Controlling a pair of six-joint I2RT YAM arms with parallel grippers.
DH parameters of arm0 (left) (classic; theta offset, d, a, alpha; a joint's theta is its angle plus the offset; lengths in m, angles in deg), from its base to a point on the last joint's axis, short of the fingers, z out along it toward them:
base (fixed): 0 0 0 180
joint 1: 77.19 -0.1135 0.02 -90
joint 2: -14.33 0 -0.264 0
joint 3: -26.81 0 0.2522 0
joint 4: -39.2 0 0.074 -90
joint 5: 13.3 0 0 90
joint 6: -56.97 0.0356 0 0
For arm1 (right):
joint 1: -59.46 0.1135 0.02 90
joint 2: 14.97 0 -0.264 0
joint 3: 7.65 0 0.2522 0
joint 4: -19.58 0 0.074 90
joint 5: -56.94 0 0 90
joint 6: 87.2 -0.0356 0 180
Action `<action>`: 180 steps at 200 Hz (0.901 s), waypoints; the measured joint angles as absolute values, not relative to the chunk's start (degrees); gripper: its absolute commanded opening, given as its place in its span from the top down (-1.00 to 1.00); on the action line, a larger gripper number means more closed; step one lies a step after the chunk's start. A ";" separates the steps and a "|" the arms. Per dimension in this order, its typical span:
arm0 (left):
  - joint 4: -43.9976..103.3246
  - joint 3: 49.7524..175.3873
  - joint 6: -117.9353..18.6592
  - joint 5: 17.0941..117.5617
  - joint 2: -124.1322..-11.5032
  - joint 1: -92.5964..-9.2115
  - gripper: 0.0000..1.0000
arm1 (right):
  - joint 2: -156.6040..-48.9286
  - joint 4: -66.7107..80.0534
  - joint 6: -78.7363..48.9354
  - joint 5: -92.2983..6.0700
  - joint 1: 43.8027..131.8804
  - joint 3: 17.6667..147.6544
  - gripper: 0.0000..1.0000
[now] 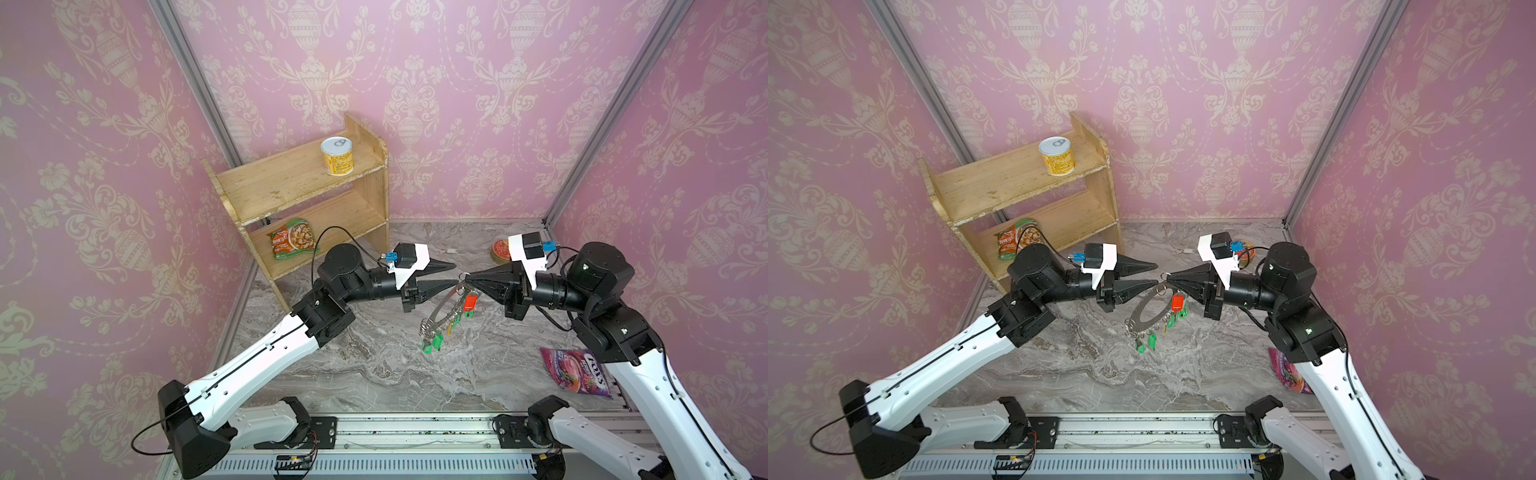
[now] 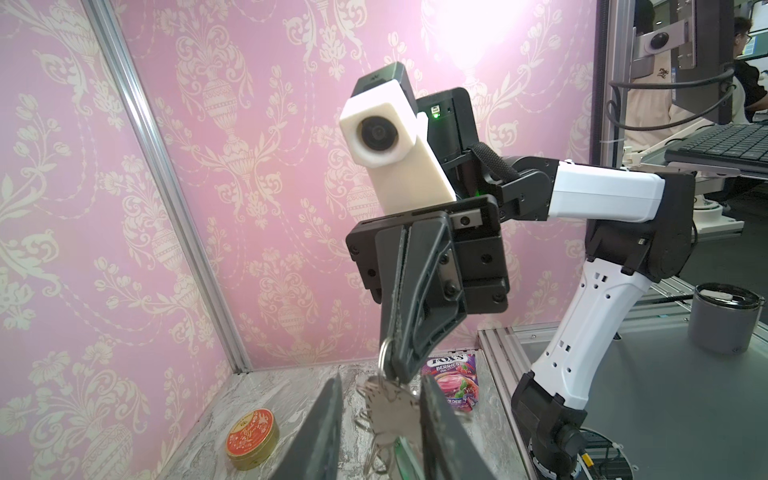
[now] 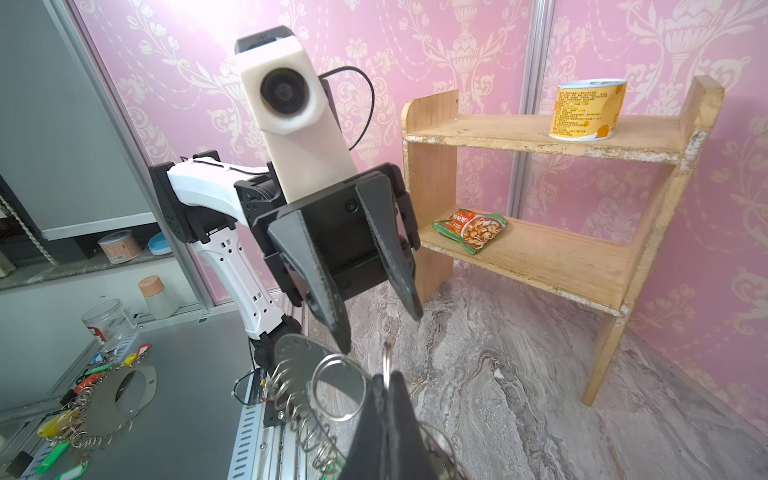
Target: Put the keys on the keyring
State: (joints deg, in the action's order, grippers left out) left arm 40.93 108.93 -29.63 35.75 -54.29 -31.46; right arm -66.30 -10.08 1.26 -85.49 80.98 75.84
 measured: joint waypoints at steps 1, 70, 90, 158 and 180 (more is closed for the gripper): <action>40.97 108.93 -29.68 35.75 -54.29 -31.46 0.35 | -66.21 -9.95 1.11 -85.51 80.98 75.80 1.00; 46.00 108.88 -35.62 34.33 -56.37 -31.46 0.58 | -64.53 -4.92 -1.85 -84.63 80.98 74.75 1.00; 46.59 108.88 -37.04 33.43 -57.22 -31.46 0.59 | -64.55 -4.33 -2.04 -84.44 80.98 74.33 1.00; 48.99 108.97 -39.86 31.44 -57.94 -31.20 0.71 | -64.55 -3.81 -2.89 -84.41 80.98 73.85 1.00; 49.56 109.10 -40.30 30.83 -58.69 -31.20 0.80 | -64.55 -3.81 -3.05 -84.44 80.98 73.85 1.00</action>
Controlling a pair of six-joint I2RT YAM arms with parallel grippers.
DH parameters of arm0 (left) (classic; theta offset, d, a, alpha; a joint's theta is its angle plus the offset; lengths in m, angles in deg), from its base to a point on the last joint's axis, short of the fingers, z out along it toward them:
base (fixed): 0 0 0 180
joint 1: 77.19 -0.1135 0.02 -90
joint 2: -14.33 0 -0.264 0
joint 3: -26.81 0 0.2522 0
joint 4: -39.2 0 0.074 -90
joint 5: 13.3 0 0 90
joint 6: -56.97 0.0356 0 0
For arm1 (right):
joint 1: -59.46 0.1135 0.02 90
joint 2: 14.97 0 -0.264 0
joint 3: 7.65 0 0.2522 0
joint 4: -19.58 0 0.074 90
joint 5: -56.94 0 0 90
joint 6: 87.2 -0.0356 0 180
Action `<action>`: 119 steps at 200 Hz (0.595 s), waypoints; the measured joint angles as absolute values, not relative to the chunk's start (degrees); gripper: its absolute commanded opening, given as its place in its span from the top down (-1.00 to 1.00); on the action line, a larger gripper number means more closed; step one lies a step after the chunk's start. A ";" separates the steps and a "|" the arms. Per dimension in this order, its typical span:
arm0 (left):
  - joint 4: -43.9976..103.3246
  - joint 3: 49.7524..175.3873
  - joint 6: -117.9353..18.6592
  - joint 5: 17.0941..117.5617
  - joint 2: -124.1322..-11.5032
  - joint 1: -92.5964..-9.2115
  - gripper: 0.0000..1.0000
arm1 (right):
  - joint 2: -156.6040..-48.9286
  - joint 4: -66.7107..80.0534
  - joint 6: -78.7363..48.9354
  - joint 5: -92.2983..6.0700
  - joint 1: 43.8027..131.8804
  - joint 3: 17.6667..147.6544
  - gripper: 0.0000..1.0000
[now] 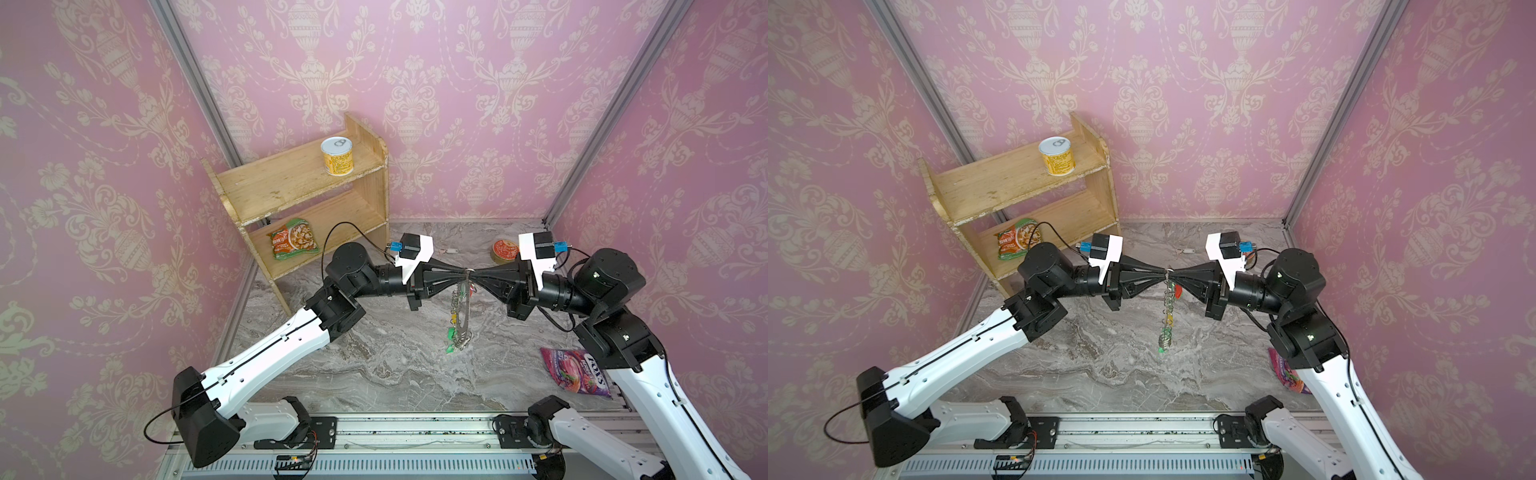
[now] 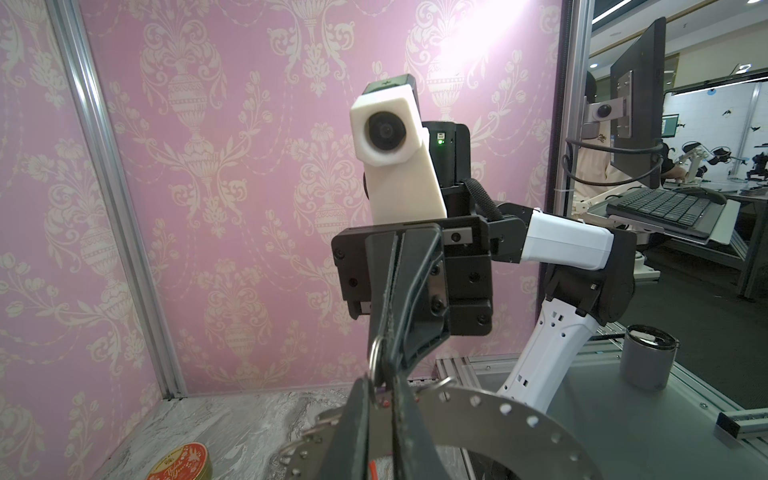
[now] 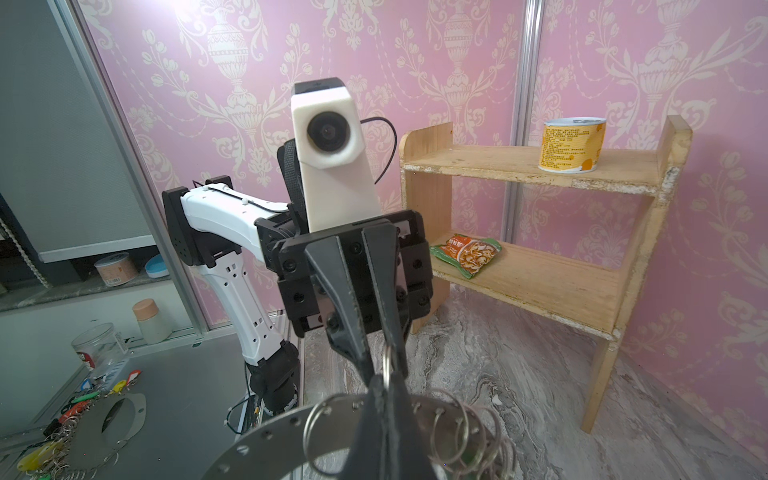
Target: Put the keys on the keyring
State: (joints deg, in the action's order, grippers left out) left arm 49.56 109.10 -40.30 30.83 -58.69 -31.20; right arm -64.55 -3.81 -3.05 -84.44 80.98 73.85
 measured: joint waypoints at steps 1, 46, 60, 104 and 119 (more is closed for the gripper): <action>49.58 109.10 -40.32 30.83 -58.73 -31.20 0.80 | -64.55 -3.81 -3.05 -84.41 80.98 73.85 1.00; 49.65 109.32 -41.11 30.07 -59.30 -31.20 1.00 | -64.55 -3.76 -3.03 -84.02 80.93 73.85 1.00; 49.45 109.32 -41.00 30.07 -59.28 -31.17 1.00 | -64.55 -3.83 -3.00 -84.02 80.93 73.85 1.00; 36.84 113.10 -33.06 31.09 -58.78 -31.15 1.00 | -64.55 -11.48 0.86 -82.91 80.98 75.16 0.02; 25.76 117.54 -26.73 32.76 -58.80 -31.13 1.00 | -64.55 -17.77 4.58 -81.22 80.98 77.07 -0.13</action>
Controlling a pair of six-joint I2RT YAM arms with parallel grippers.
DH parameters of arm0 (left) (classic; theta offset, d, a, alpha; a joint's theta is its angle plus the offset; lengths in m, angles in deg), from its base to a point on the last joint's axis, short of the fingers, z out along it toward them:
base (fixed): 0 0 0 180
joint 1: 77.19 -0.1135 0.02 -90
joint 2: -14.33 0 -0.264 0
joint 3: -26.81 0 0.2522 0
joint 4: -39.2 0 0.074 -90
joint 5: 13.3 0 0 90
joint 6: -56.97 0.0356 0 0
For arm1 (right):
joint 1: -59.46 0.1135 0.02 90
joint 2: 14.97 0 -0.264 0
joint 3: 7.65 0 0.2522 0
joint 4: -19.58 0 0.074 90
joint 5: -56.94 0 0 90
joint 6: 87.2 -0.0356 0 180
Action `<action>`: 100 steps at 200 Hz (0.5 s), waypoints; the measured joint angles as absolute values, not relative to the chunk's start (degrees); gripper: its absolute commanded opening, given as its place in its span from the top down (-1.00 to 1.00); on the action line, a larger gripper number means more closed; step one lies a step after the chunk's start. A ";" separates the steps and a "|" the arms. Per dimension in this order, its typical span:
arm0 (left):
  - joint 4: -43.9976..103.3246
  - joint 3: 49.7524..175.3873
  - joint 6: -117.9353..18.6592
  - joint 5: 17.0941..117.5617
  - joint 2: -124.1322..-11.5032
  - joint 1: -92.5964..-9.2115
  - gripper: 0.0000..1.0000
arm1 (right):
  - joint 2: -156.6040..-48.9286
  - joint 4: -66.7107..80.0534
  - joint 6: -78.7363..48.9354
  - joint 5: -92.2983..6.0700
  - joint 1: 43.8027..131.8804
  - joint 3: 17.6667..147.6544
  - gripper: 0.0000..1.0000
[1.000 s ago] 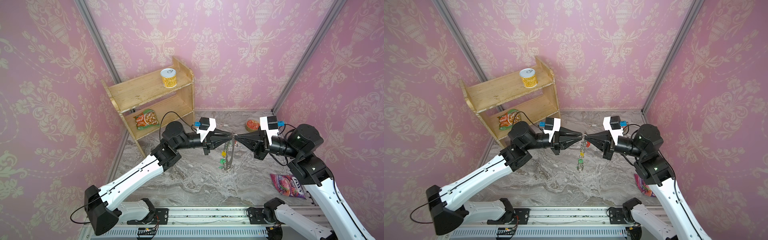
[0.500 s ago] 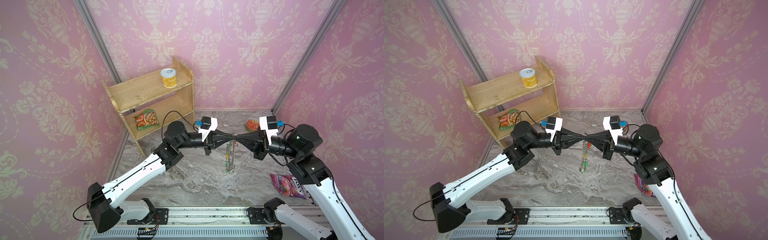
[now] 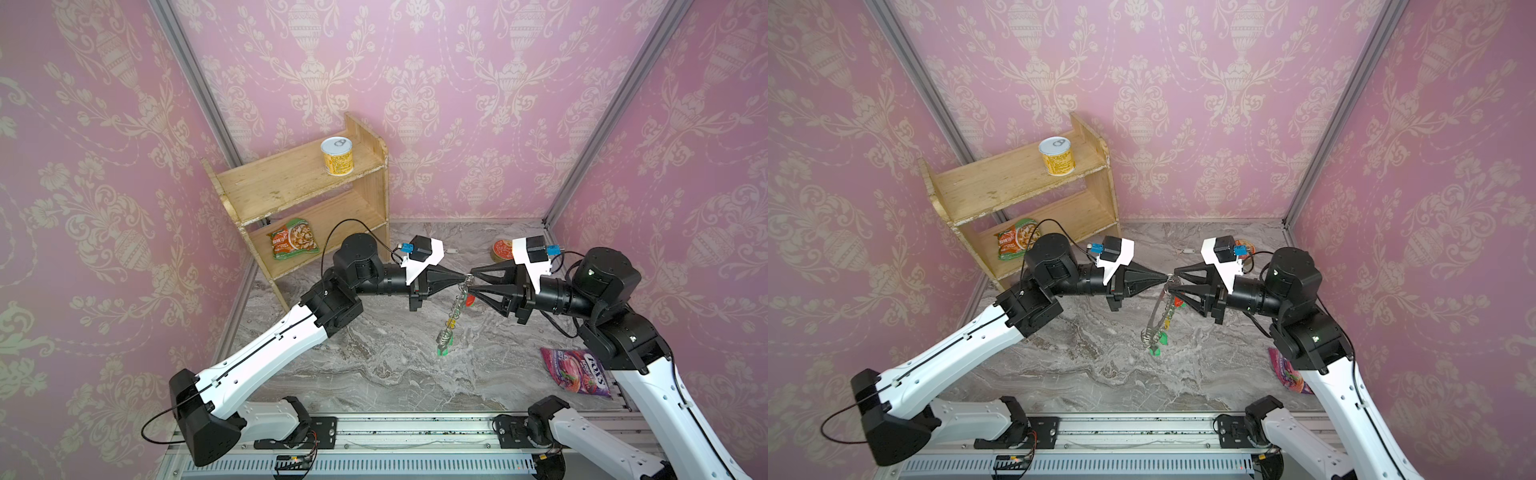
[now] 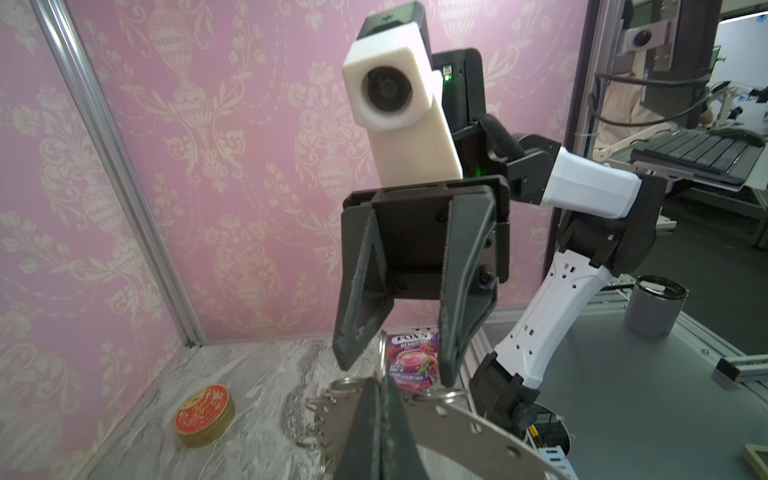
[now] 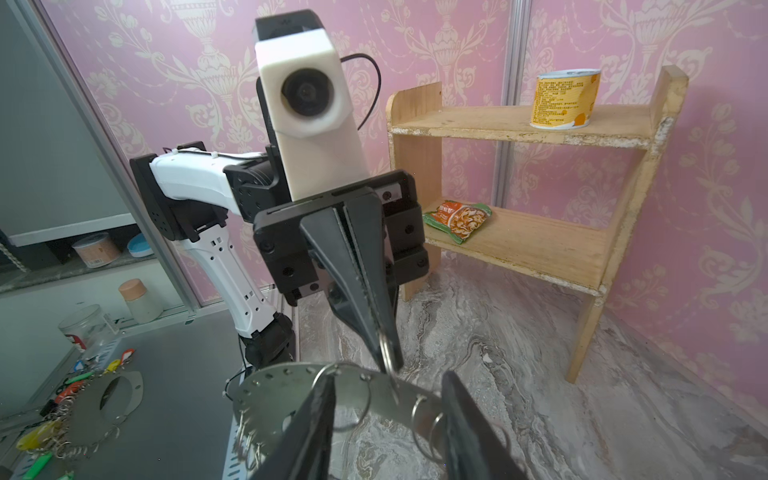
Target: Put the keys on the keyring
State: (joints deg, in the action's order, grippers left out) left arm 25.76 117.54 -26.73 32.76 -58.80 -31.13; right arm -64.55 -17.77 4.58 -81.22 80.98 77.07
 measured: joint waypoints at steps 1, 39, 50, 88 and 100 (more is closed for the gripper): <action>25.19 117.80 -26.29 32.89 -58.80 -31.15 1.00 | -64.55 -18.08 4.56 -81.16 80.98 77.15 -0.13; -4.10 135.79 -11.54 38.66 -62.21 -30.85 1.00 | -63.83 -29.10 11.09 -77.18 80.98 79.80 -0.22; -10.13 139.75 -8.21 40.73 -63.54 -30.45 1.00 | -63.56 -30.63 12.06 -76.57 80.98 79.78 -0.22; -25.38 144.09 -1.11 47.29 -66.08 -28.42 1.00 | -63.48 -30.10 13.37 -76.52 80.98 79.38 -0.18; -28.55 145.56 -0.06 48.60 -67.58 -27.96 1.00 | -63.56 -28.66 13.32 -76.74 80.98 78.86 -0.12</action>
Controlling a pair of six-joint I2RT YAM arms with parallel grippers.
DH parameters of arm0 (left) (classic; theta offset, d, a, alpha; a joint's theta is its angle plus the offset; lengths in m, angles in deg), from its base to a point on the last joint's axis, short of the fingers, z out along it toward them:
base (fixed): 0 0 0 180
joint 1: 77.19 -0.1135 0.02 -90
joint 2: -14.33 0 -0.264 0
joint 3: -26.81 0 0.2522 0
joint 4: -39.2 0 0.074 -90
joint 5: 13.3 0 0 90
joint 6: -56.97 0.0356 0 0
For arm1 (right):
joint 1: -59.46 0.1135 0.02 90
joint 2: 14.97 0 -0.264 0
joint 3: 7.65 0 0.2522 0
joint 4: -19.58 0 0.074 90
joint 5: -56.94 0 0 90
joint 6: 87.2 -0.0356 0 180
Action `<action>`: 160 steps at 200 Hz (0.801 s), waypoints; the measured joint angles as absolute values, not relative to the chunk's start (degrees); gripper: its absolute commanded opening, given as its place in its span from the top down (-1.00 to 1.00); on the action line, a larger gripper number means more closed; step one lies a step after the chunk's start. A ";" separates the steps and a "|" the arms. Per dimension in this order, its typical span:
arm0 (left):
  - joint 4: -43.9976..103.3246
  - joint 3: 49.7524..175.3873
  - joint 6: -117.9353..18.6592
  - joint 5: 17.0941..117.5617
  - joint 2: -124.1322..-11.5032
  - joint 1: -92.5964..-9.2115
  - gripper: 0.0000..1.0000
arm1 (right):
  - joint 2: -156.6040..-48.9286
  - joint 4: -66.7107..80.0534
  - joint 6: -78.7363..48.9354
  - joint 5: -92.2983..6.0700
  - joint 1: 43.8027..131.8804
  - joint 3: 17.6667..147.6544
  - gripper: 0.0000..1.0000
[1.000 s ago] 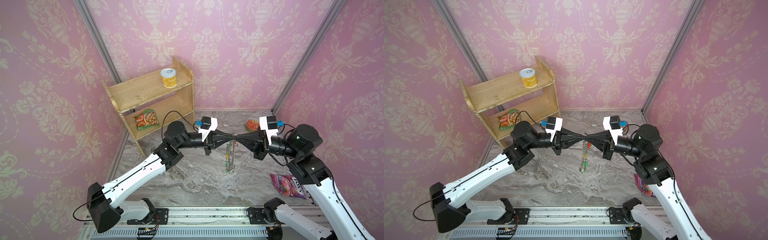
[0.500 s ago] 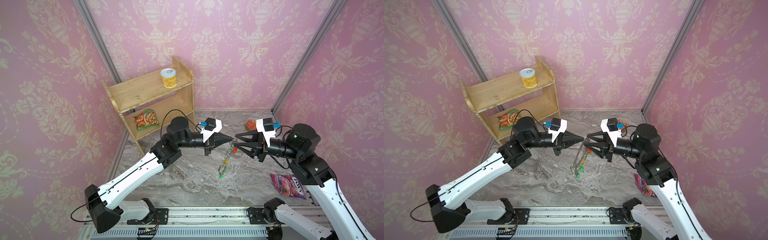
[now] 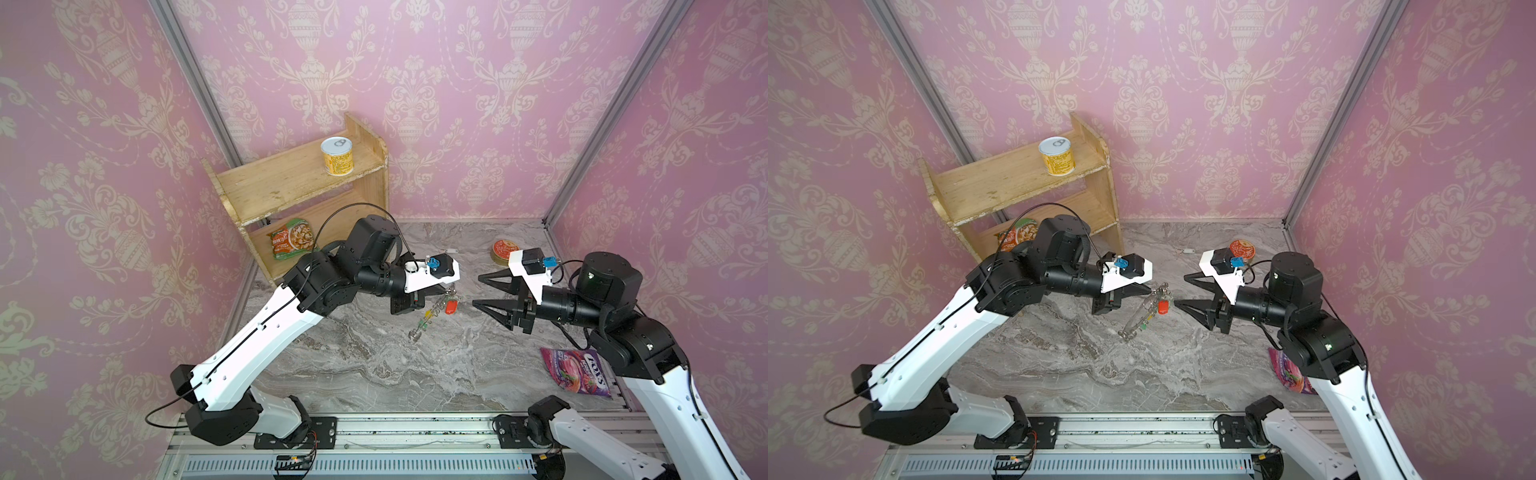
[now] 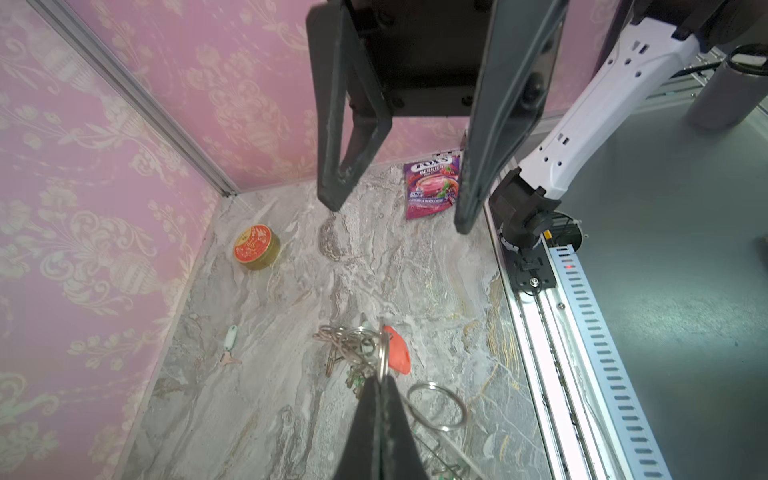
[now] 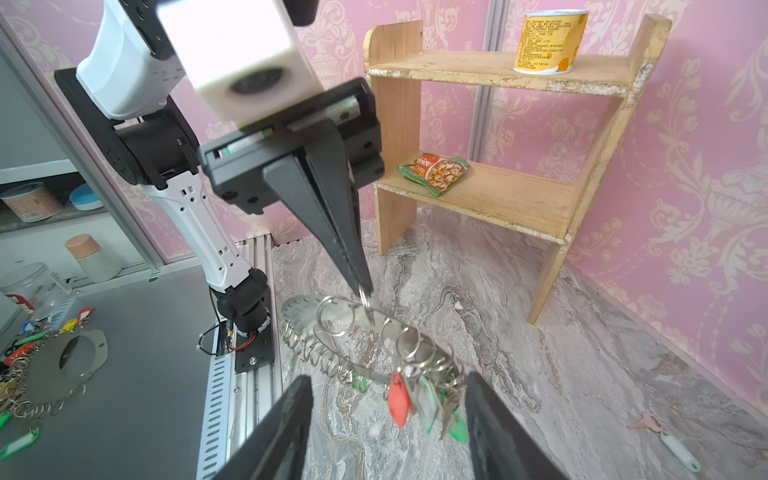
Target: Put the keys on the keyring
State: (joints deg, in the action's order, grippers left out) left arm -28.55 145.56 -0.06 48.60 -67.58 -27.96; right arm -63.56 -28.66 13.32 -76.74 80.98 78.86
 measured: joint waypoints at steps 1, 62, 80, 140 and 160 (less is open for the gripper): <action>-28.73 145.67 0.01 48.67 -67.67 -27.94 1.00 | -63.59 -28.46 13.35 -76.76 80.98 78.81 -0.12; -37.41 153.27 1.19 52.30 -73.53 -24.44 1.00 | -66.97 -23.78 12.95 -79.76 83.56 75.38 0.22; -38.21 154.32 1.16 52.47 -74.01 -24.40 1.00 | -66.78 -23.00 12.41 -79.82 84.76 73.11 0.31; -38.91 155.50 1.16 52.47 -74.73 -24.38 1.00 | -66.49 -23.08 11.86 -79.74 85.76 71.43 0.51; -39.02 155.61 1.16 52.45 -74.84 -24.35 1.00 | -66.49 -22.91 11.86 -79.78 86.05 71.43 0.54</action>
State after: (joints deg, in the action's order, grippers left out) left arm -39.02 155.61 1.16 52.45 -74.84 -24.35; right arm -66.49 -22.91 11.86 -79.78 86.05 71.43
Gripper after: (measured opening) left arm 0.043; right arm 0.241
